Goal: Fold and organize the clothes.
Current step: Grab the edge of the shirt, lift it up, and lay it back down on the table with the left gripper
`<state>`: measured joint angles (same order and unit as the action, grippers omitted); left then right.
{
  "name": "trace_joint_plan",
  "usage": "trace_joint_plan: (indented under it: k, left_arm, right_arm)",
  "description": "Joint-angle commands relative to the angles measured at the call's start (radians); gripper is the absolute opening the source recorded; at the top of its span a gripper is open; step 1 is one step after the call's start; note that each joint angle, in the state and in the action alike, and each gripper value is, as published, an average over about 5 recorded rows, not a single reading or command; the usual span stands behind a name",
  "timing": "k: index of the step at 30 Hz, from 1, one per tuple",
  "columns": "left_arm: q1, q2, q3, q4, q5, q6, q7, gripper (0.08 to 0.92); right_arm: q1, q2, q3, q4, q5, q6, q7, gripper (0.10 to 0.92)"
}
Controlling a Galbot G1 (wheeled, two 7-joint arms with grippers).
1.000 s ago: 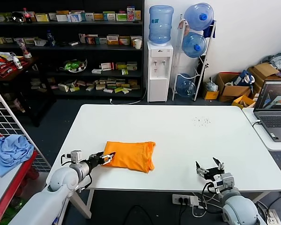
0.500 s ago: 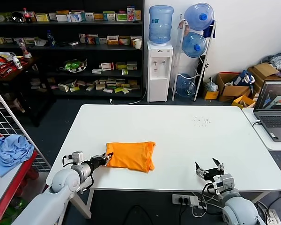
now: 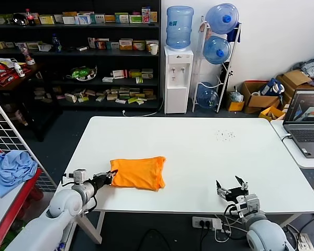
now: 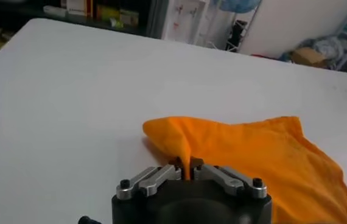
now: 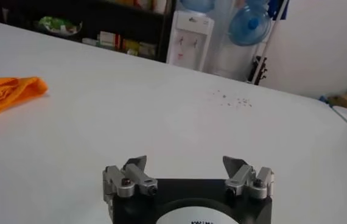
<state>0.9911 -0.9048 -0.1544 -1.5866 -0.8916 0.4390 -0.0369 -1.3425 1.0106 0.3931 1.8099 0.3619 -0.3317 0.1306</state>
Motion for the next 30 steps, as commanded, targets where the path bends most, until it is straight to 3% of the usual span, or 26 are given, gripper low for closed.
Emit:
trace_joint_plan:
  k: [1,11,22,30]
  left_arm:
    - [0.027,0.142,-0.061,-0.018,0.109,-0.005,-0.061,0.155]
    - [0.022,0.305,-0.115,0.072,0.344,-0.052,-0.083,0.155]
    - [-0.047,0.387,-0.117,0.261,0.602,-0.205,-0.091,0.155]
    - [-0.059,0.443,-0.124,0.267,0.612,-0.233,-0.088,0.155]
  right_arm:
    - [0.011,0.0,-0.024,0.004,0.0,-0.003,0.004,0.823]
    - [0.044,0.0,-0.064,0.0,0.002,-0.001,0.007,0.823]
    - [0.064,-0.004,-0.083,-0.017,0.013,0.006,0.007,0.823]
    - [0.068,0.01,-0.086,-0.028,0.009,0.011,0.005,0.823]
